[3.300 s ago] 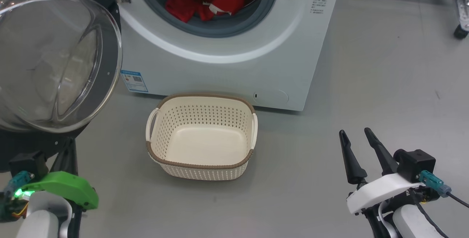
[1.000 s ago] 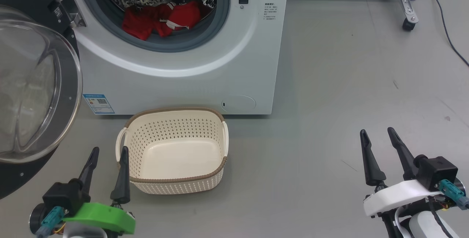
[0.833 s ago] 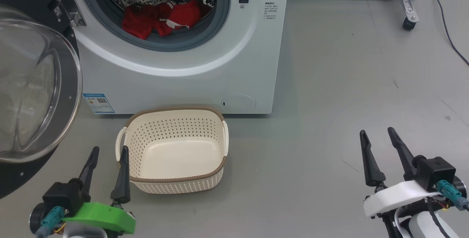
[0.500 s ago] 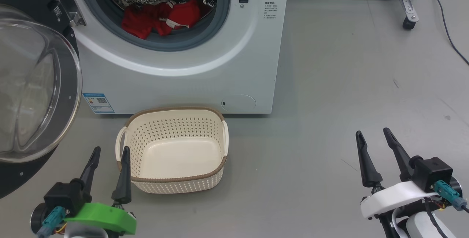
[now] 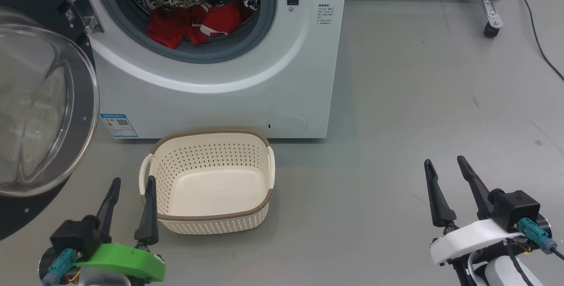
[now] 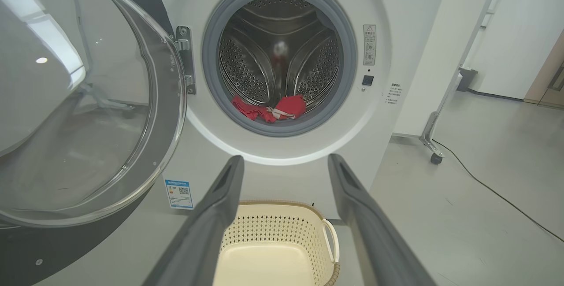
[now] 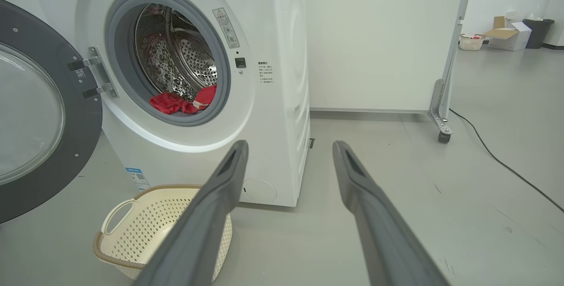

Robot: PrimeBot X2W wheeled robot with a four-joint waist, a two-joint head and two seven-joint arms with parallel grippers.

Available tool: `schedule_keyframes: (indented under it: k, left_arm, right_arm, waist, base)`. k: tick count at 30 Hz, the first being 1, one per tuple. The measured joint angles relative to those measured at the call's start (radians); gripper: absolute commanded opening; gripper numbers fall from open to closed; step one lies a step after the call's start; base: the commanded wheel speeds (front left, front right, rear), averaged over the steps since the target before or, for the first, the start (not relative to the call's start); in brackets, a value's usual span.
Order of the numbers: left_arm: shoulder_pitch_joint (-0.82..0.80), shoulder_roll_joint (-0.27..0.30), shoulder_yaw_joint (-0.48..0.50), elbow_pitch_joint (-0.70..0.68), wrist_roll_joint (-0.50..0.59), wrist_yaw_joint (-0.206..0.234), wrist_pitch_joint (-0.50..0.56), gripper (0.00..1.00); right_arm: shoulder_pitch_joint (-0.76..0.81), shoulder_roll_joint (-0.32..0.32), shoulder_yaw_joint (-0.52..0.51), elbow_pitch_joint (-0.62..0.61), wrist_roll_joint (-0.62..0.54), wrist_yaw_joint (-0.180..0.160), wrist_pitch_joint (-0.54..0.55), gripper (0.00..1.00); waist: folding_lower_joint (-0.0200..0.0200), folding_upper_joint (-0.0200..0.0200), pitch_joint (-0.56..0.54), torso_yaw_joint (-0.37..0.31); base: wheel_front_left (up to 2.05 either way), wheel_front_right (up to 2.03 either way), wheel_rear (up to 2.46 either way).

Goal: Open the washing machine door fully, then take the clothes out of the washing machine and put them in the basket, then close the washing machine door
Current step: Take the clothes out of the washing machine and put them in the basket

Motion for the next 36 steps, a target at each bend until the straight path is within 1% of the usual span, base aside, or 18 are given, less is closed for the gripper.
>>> schedule_keyframes:
  k: [14,28,36]
  left_arm:
    - [0.004,0.005,-0.001,-0.010,0.000,-0.003,0.008,1.00]
    - [0.006,0.005,0.001,-0.021,0.000,-0.003,0.009,1.00]
    - [0.006,0.015,0.007,-0.021,0.018,0.019,0.008,1.00]
  right_arm:
    - [0.000,0.008,0.004,0.007,0.000,0.000,0.000,1.00]
    - [0.000,0.010,0.004,0.015,0.002,0.002,0.000,1.00]
    - [0.000,0.013,0.002,0.020,0.002,0.002,0.000,1.00]
  waist:
    - [0.0000,0.0000,-0.004,-0.002]
    - [0.0000,0.0000,0.002,0.002]
    - [0.0000,0.0000,0.004,0.004]
  base:
    - [0.59,-0.59,0.00]
    - [1.16,-1.16,0.00]
    - [1.40,-1.40,0.00]
